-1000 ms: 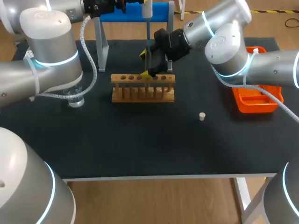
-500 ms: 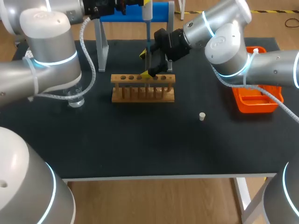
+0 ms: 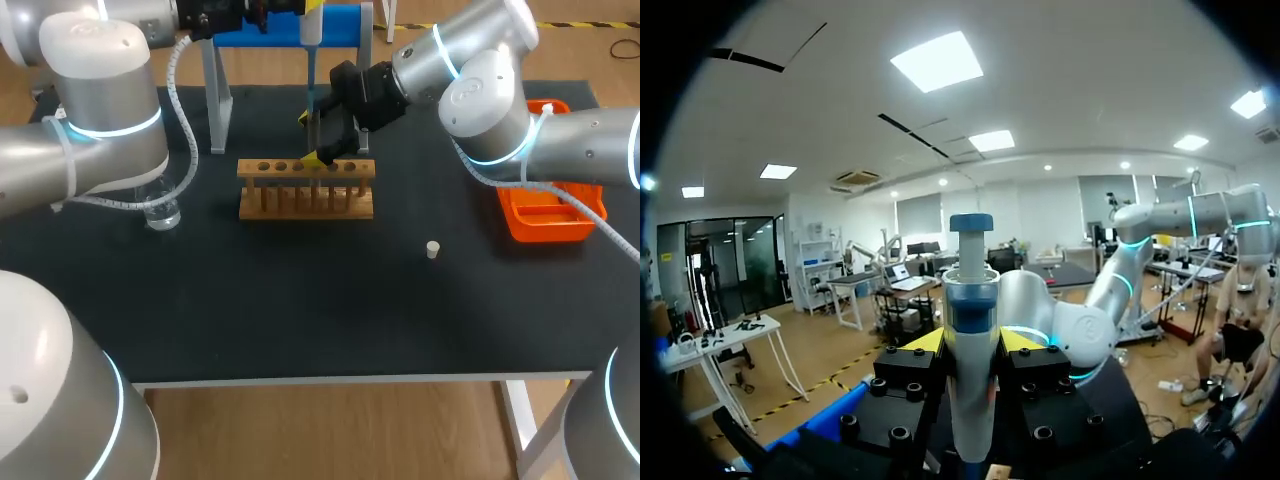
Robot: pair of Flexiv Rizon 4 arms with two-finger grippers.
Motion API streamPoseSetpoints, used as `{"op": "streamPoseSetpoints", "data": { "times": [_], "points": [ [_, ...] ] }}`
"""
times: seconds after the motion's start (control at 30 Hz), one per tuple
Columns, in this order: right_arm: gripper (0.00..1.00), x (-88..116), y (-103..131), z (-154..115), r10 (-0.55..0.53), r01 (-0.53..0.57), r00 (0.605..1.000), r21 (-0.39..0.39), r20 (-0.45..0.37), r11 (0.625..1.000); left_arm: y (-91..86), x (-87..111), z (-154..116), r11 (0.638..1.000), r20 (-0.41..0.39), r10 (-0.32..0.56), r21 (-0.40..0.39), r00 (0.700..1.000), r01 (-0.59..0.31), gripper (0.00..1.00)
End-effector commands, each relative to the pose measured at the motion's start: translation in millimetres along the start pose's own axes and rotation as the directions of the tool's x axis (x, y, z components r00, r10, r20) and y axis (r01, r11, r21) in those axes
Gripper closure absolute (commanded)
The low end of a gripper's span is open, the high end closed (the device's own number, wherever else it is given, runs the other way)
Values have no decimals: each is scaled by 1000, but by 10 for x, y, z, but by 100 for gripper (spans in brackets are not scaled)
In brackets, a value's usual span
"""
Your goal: Invert the test tube, pick up the pipette, mount the tip to pipette, aspirate from beaker and dispense into the tube, eject the tip, return the pipette, and cap with the stopper.
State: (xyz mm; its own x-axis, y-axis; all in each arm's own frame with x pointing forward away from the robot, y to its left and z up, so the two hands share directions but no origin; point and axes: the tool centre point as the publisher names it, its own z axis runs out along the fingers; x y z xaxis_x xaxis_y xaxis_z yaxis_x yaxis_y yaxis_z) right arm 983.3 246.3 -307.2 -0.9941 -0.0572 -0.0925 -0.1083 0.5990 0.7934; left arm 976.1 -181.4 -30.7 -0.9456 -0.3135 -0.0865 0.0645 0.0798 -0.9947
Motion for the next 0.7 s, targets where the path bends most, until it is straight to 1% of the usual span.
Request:
{"op": "streamPoseSetpoints", "data": {
  "times": [0.03, 0.4, 0.7],
  "points": [
    [0, -6, 6, -15, 1, -1, 1000, 4, -4, 1000, -4, -2, -9, 1000, 5, 5, -3, 1000, -5, 100],
    [0, -6, 6, -15, 1, -1, 1000, 4, -4, 1000, 27, -4, -10, 999, 11, 33, -20, 999, -33, 100],
    [0, -6, 6, -15, 1, -1, 1000, 4, -4, 1000, 41, 56, 23, 998, -3, 47, -32, 999, -47, 100]
  ]
}}
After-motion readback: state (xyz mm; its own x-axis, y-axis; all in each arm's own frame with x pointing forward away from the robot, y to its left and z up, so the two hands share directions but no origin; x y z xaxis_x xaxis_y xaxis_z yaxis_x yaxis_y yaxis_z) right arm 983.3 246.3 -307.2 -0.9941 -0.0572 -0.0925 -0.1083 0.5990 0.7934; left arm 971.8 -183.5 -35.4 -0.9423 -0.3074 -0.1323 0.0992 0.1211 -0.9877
